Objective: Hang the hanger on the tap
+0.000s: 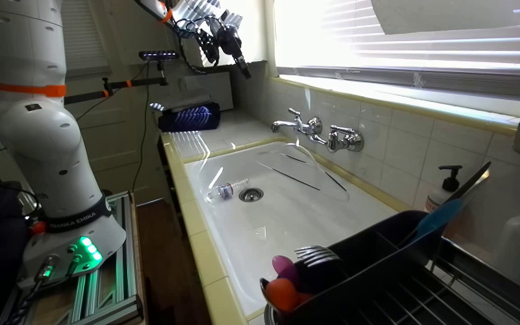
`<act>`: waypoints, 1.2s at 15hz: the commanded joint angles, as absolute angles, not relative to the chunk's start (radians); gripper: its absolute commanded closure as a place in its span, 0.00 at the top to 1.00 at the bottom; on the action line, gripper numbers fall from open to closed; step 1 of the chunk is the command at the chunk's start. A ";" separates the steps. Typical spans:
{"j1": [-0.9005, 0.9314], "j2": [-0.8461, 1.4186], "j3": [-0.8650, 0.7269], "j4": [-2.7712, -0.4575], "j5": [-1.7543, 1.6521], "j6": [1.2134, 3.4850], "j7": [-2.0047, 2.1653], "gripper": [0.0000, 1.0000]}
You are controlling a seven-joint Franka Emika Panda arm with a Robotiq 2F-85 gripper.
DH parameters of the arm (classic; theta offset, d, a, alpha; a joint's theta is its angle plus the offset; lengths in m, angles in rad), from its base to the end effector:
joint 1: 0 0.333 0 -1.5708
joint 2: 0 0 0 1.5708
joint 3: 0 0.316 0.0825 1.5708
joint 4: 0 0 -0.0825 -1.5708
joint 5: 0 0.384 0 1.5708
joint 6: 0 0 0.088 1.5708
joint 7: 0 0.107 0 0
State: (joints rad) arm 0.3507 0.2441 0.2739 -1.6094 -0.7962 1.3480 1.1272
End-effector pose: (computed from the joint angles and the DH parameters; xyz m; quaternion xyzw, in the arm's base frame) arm 0.5323 0.2561 0.4903 0.8808 -0.2119 0.1287 0.4035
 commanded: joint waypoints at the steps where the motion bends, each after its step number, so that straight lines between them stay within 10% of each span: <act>1: 0.367 0.230 0.265 -1.624 -0.789 1.348 1.152 0.87; 4: 0.368 0.229 0.265 -1.625 -0.785 1.350 1.155 1.00; 18: 0.303 0.043 0.255 -1.866 -0.644 1.562 1.148 1.00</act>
State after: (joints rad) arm 0.3361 0.1691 0.2644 -1.7051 -0.7019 1.4125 1.1552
